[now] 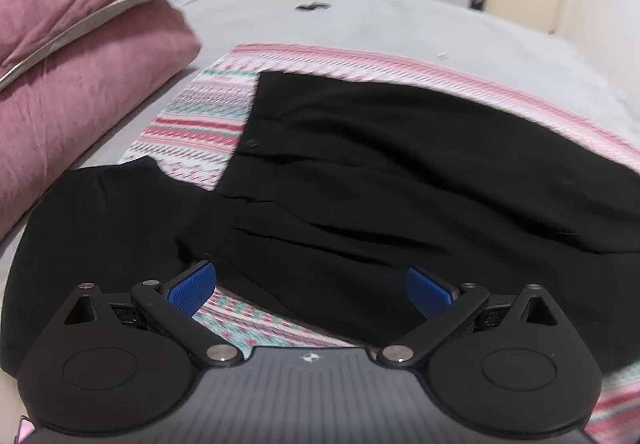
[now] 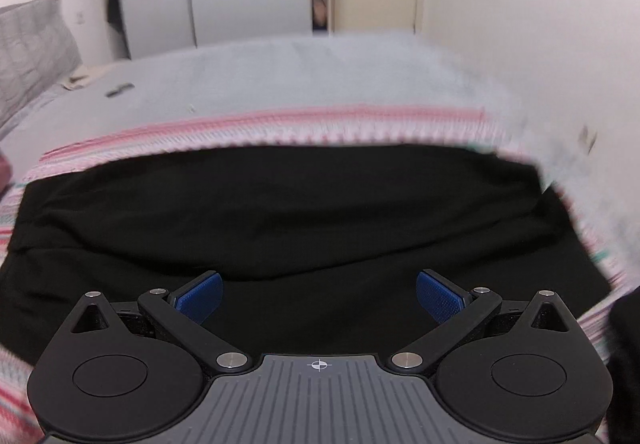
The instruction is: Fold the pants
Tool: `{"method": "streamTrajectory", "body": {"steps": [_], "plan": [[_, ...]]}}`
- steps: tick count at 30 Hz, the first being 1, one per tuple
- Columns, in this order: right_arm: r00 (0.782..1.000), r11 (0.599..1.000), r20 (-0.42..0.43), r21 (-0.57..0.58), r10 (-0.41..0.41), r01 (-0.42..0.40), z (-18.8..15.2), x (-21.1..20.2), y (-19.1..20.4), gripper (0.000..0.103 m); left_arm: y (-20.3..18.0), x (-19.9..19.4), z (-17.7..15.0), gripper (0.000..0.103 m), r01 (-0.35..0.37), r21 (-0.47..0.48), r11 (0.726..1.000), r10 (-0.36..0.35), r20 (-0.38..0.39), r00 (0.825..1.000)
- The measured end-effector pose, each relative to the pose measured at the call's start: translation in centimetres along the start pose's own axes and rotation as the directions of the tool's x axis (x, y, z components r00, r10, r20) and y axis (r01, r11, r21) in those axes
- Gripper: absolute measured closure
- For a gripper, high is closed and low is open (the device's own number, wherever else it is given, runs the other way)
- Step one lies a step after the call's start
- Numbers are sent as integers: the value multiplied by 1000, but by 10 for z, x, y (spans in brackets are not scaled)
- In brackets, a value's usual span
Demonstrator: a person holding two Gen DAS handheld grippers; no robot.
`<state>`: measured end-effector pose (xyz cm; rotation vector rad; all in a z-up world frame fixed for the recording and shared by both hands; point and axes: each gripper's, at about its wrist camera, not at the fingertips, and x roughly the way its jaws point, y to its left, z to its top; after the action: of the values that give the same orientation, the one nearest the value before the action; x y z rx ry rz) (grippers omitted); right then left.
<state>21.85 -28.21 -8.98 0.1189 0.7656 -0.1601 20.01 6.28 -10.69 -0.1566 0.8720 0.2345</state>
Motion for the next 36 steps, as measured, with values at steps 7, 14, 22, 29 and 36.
{"method": "streamTrajectory", "body": {"steps": [7,14,22,29,36], "plan": [[983,991,-175,113,-52,73,-27,51,-45,0,55,52,-10,0,-37,-155,987,25,-77,997],[982,984,-175,146,-72,98,-31,37,-58,0,81,89,-10,35,-40,-327,944,9,-96,995],[977,984,-202,147,-74,105,-31,40,-64,2,96,40,13,77,6,-359,933,36,111,993],[963,963,-260,235,-71,135,-27,54,-93,4,99,24,18,74,-70,-244,967,88,62,994],[961,958,-269,257,-57,129,-24,56,-99,4,109,3,35,37,-128,-300,945,147,40,988]]}}
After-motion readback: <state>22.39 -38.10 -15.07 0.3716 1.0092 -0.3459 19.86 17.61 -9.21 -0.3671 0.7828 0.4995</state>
